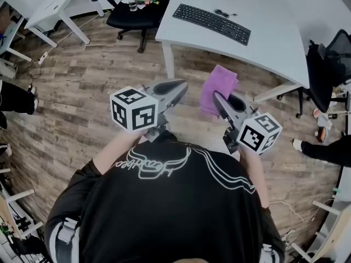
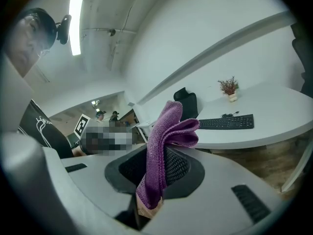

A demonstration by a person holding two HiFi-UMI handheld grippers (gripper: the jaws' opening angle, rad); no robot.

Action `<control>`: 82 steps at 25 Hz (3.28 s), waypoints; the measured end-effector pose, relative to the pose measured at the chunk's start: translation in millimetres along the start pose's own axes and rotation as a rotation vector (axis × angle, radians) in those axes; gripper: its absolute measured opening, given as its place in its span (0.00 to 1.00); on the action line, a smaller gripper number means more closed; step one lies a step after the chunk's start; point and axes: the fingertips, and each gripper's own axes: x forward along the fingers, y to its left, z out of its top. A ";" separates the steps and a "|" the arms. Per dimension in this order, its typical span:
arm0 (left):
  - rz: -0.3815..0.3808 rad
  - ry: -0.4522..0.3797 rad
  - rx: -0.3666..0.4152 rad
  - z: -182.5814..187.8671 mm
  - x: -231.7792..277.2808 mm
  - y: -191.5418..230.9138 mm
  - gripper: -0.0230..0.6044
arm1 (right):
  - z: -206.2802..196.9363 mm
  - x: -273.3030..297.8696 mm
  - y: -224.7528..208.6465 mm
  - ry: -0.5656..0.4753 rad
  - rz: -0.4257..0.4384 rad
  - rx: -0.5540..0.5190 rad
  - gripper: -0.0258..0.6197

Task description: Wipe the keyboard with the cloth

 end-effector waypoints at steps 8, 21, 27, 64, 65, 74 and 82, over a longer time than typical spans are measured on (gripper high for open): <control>-0.022 0.040 0.006 56.9 -2.4 102.3 0.04 | 43.4 99.2 -25.3 -0.022 -0.046 0.026 0.12; 0.011 0.040 -0.025 105.6 -1.8 224.8 0.04 | 81.6 224.2 -54.3 0.027 -0.017 0.037 0.12; 0.034 0.054 -0.042 101.1 9.6 242.1 0.04 | 80.1 237.1 -72.7 0.020 -0.004 0.062 0.12; 0.026 0.257 -0.111 200.8 182.2 430.5 0.04 | 180.9 409.1 -282.1 0.059 -0.040 0.185 0.12; 0.018 0.262 -0.107 205.2 182.7 437.3 0.04 | 182.5 415.9 -282.2 0.056 -0.047 0.191 0.12; -0.060 0.315 -0.095 222.7 179.2 484.6 0.04 | 162.0 473.6 -280.4 0.104 -0.105 0.253 0.12; -0.087 0.349 -0.105 219.7 180.6 506.3 0.04 | 126.3 497.9 -298.2 0.202 -0.161 0.267 0.12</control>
